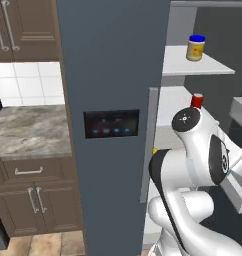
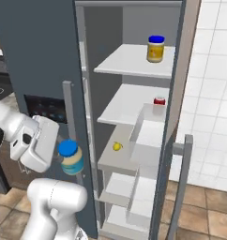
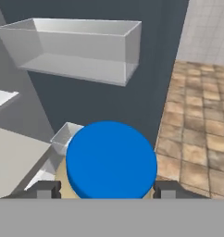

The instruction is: Place the mayonnaise and mayonnaise from the counter to the top shelf of the fridge. If the existing items in the fridge are on the top shelf, move them to other shelves.

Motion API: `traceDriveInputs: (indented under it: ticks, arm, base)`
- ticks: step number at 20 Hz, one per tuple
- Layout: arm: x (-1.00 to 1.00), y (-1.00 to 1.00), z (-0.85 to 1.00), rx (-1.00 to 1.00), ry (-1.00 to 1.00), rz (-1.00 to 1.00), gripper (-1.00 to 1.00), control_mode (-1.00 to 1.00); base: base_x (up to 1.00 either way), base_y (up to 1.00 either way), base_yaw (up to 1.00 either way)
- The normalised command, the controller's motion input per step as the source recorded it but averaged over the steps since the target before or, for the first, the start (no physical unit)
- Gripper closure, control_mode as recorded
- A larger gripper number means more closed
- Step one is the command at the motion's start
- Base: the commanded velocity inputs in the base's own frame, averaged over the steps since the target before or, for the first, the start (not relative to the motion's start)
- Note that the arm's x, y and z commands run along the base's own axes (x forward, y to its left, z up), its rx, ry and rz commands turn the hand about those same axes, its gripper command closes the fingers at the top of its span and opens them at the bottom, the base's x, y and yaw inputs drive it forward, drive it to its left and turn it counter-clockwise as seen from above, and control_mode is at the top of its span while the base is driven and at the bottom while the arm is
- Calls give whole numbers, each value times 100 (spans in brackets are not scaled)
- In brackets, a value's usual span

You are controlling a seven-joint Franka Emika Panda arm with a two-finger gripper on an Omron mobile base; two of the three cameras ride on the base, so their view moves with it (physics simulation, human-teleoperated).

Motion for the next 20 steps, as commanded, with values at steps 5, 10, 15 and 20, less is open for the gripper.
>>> traceDriveInputs:
  ticks: [5,10,15,20]
  arm:
    - [0,0,0,0,0,0,100,100]
    - [0,0,0,0,0,0,100,100]
    - [0,0,0,0,0,0,100,100]
    - [0,0,0,0,0,0,100,100]
  base:
    - [41,-22,19]
    - [46,13,20]
    - [30,-1,8]
    - [19,-2,0]
